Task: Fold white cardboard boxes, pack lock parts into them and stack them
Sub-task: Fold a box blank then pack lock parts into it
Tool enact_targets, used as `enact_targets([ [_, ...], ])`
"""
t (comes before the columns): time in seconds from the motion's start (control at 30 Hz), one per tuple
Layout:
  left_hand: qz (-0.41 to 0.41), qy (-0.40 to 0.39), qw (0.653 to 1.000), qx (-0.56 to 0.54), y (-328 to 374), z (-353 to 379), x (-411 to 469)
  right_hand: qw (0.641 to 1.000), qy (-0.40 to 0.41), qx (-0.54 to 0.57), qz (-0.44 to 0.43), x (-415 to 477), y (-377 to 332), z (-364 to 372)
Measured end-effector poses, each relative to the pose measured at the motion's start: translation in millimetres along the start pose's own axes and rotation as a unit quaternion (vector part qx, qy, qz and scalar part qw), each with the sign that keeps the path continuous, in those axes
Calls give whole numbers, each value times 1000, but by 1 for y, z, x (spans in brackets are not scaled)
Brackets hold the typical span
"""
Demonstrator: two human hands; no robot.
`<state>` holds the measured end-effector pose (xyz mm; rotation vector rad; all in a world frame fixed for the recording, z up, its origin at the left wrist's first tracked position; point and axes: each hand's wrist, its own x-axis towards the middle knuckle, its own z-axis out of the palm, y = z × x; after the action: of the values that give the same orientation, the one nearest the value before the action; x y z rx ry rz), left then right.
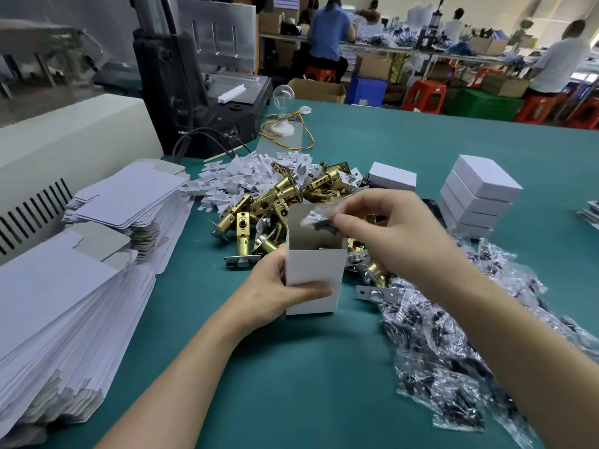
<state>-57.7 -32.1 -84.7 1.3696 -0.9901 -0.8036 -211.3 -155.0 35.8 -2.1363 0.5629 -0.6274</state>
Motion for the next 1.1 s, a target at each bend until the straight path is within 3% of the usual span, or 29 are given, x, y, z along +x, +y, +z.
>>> enact_targets([
  [0.1,7,6,1000,-4,3,0,-1,988,21,-141,-61,6,-7,12],
  [0.2,3,14,1000,-4,2,-1,-1,961,-13,-263,-85,11,-15,19],
  [0.33,14,22,1000,-9,5,2,-1,930,-56,-353,-83,15,-20,26],
  [0.43,61,70,996,-8,8,2,0,913,-76,-393,-75,15,-15,31],
  [0.57,120,186,975,13,5,-1,1,950,63,-280,-120,5,5,33],
  [0.67,154,218,963,38,5,-2,0,972,143,-166,-85,1,28,36],
  [0.8,159,224,960,52,4,-1,-1,987,155,-19,-28,-4,42,50],
  [1.1,168,226,956,80,7,0,-1,985,157,-8,-75,-9,57,60],
])
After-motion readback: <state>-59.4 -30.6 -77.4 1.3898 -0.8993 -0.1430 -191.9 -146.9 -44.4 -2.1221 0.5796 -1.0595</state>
